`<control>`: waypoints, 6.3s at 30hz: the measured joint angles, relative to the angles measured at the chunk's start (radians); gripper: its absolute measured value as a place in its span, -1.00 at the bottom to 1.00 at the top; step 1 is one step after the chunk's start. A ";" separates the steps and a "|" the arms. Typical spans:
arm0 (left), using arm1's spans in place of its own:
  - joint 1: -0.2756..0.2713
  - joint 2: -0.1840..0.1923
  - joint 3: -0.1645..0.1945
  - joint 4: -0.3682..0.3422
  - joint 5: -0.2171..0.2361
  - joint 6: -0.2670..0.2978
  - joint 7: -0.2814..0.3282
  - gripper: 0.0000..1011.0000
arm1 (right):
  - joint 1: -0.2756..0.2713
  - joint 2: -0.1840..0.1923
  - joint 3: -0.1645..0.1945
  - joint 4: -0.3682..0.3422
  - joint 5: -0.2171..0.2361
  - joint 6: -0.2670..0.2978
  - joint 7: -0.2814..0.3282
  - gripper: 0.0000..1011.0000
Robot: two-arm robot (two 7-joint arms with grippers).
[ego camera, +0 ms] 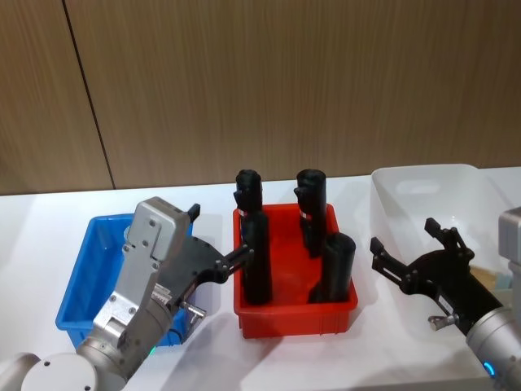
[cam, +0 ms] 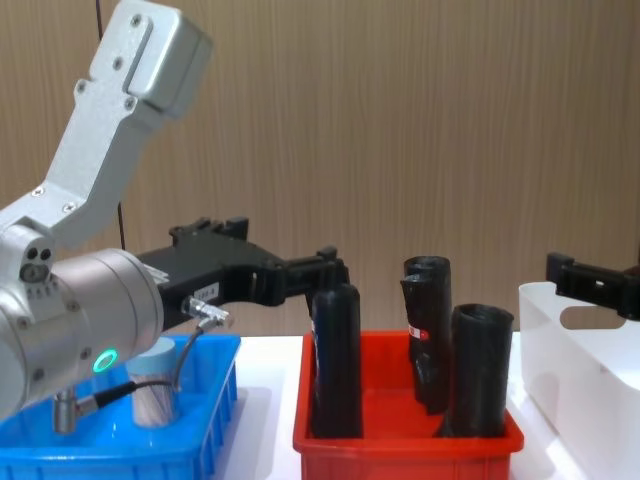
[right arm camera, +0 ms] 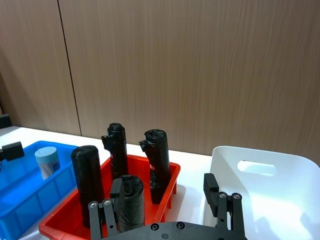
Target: Pick the cotton swabs from the blue box and place them into the white box.
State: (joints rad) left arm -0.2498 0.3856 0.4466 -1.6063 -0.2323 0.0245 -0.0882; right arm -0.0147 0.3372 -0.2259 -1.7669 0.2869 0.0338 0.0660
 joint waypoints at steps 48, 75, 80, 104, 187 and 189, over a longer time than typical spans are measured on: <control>0.013 -0.003 0.008 -0.020 0.032 -0.011 0.077 0.99 | 0.069 -0.011 -0.003 0.077 0.027 0.125 0.166 0.98; 0.013 -0.003 0.008 -0.020 0.032 -0.011 0.077 0.99 | 0.248 -0.083 -0.028 0.320 -0.010 0.175 0.312 0.98; 0.013 -0.003 0.008 -0.020 0.032 -0.011 0.077 0.99 | 0.276 -0.096 -0.033 0.360 -0.018 0.176 0.321 0.97; 0.013 -0.003 0.008 -0.020 0.032 -0.011 0.077 0.99 | 0.328 -0.121 -0.045 0.417 -0.030 0.175 0.331 -0.17; 0.013 -0.003 0.008 -0.020 0.032 -0.011 0.077 0.99 | 0.528 -0.072 0.076 0.627 -0.079 0.075 0.110 0.92; 0.013 -0.003 0.008 -0.020 0.032 -0.011 0.077 0.99 | 0.528 -0.072 0.077 0.630 -0.078 0.072 0.112 0.98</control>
State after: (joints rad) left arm -0.2372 0.3821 0.4542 -1.6262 -0.2004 0.0139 -0.0109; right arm 0.5137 0.2649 -0.1488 -1.1370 0.2086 0.1057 0.1775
